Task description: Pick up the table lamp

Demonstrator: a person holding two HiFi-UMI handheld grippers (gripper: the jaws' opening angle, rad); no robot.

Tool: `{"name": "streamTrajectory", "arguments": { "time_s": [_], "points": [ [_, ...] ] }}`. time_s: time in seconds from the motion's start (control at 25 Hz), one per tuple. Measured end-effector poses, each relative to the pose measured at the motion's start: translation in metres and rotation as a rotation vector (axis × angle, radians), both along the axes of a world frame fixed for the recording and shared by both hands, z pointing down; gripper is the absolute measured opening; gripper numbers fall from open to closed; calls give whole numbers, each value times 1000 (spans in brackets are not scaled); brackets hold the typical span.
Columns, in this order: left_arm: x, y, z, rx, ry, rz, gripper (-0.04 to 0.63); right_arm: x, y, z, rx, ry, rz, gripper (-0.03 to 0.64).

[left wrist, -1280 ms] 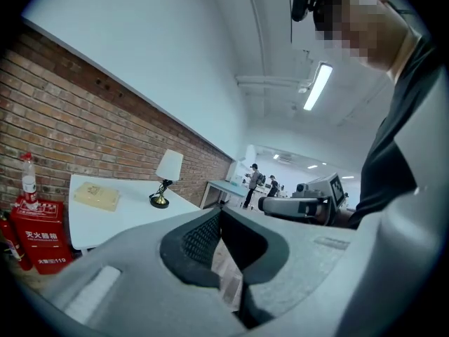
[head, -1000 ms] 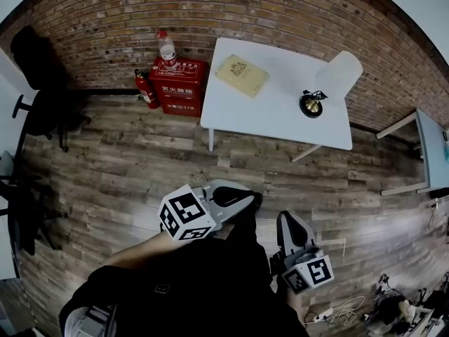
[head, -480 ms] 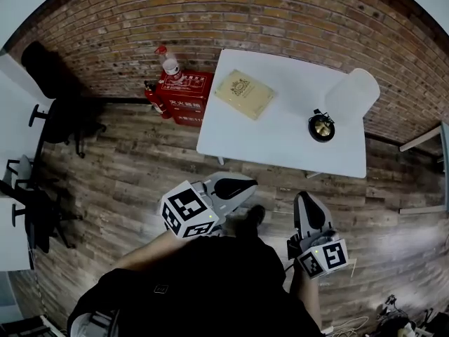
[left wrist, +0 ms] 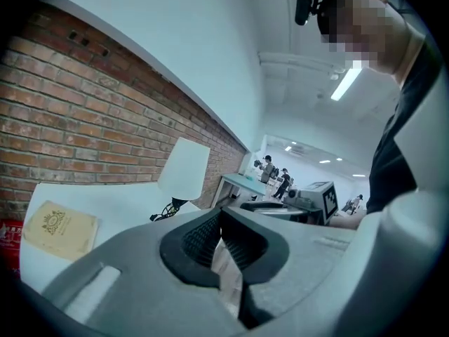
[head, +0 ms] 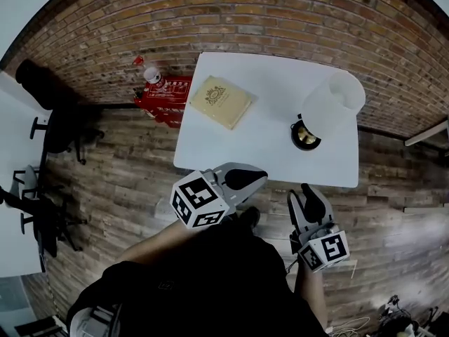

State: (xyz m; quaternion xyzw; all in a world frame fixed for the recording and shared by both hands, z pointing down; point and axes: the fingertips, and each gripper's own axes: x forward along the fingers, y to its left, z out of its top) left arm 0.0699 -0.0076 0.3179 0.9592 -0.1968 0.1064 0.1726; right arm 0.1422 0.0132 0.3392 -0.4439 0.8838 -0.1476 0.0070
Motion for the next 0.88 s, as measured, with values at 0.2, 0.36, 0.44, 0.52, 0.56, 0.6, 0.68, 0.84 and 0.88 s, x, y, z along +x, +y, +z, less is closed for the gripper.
{"name": "streamTrajectory", "arguments": {
  "time_s": [0.2,0.36,0.44,0.52,0.56,0.6,0.68,0.84,0.88],
  "points": [
    [30,-23,10,-17,-27,56,8,17,-18,10,1,-13,34,161],
    [42,-62,18,14,-35,29,8,35,-45,31,-23,-9,91,170],
    [47,-82,23,36,-41,11,8,44,-59,39,-32,-1,114,173],
    [53,-99,29,61,-55,9,8,50,-74,44,-32,28,133,173],
    [56,-106,33,71,-63,13,8,52,-82,47,-36,47,141,173],
    [60,-113,37,78,-70,21,8,54,-90,52,-43,68,146,173],
    [68,-125,46,84,-79,39,8,55,-105,64,-55,92,143,173],
    [75,-145,71,73,-85,51,8,53,-132,93,-80,111,141,175],
    [76,-151,79,65,-84,45,8,53,-137,101,-86,121,147,175]
  ]
}}
